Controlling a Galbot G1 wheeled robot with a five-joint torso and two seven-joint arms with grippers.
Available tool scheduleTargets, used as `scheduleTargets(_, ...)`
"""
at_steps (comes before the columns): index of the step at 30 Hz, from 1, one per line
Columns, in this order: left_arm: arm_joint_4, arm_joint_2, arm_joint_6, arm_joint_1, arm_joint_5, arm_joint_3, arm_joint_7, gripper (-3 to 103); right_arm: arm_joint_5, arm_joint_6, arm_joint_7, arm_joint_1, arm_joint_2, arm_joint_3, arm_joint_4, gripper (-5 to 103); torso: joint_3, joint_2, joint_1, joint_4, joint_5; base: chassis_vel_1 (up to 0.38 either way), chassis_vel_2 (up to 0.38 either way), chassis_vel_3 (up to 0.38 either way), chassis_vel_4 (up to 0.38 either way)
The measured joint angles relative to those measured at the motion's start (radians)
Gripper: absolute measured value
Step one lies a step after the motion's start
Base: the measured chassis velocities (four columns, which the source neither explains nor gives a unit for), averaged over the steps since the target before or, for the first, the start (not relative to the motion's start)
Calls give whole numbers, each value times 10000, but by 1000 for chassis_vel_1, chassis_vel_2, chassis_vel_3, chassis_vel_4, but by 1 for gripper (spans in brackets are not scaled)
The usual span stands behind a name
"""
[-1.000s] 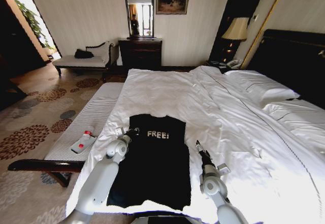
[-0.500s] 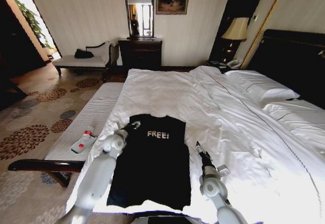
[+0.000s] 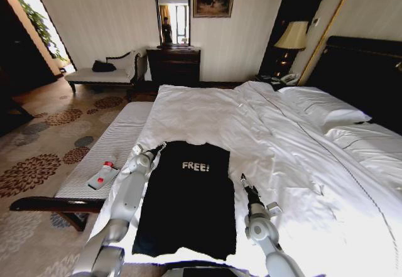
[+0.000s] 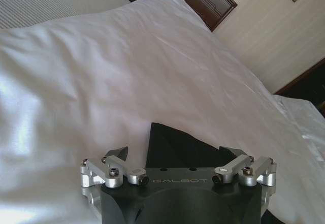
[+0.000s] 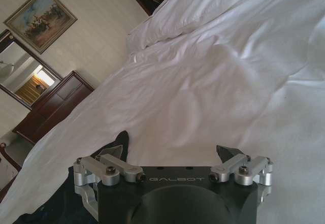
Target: Fold the clothes on the bed.
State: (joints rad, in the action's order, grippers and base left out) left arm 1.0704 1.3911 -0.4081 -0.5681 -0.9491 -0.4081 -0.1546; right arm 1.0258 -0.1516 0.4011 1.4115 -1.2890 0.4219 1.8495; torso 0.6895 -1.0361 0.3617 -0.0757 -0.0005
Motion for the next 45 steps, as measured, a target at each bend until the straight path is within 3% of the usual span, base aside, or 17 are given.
scheduleTargets(4,-973,50,527,499,645,198,511,100,16,-12,-5,-35,-9,26,1,100,0,0,0,1,-1,0,0,0,0)
scheduleTargets(11,-1438,9,697,865,761,298,777,99,34,-22,-6,-31,-22,46,63,100,-1,0,0,2,0,0,0,0,0)
scheduleTargets(17,-1827,-5,773,1133,765,403,1173,73,36,-40,-6,36,0,91,172,100,-1,0,0,2,0,0,0,0,0)
scheduleTargets(19,-1837,8,773,1139,765,413,1172,73,36,-41,-4,53,3,94,197,100,-1,0,0,1,0,0,0,0,0)
scheduleTargets(24,-1912,48,708,1141,838,478,1088,45,23,-45,-1,181,22,146,312,100,-1,-1,0,1,0,0,0,0,0)
scheduleTargets(26,-1913,47,694,1135,849,476,1062,45,20,-46,-1,205,21,157,326,100,-1,-1,0,2,0,0,0,0,0)
scheduleTargets(29,-1724,-58,654,996,836,449,1002,30,-3,-61,-2,293,13,205,368,100,-1,-1,-1,0,-1,0,0,0,0)
scheduleTargets(31,-1668,-99,646,960,826,443,998,30,-11,-67,-2,307,8,212,368,100,-1,-1,-1,0,-1,0,0,0,0)
scheduleTargets(36,-1485,-307,608,777,738,385,967,55,-97,-98,-5,406,-27,238,369,100,-1,-1,-2,3,-1,0,0,0,0)
scheduleTargets(41,-1568,-347,599,750,730,390,1011,66,-134,-99,-5,417,-52,224,376,100,-1,-1,-2,2,0,0,0,0,0)
scheduleTargets(45,-1745,-203,647,749,799,410,1151,88,-168,-99,3,423,-77,211,403,100,-1,-1,-2,2,0,0,0,0,0)
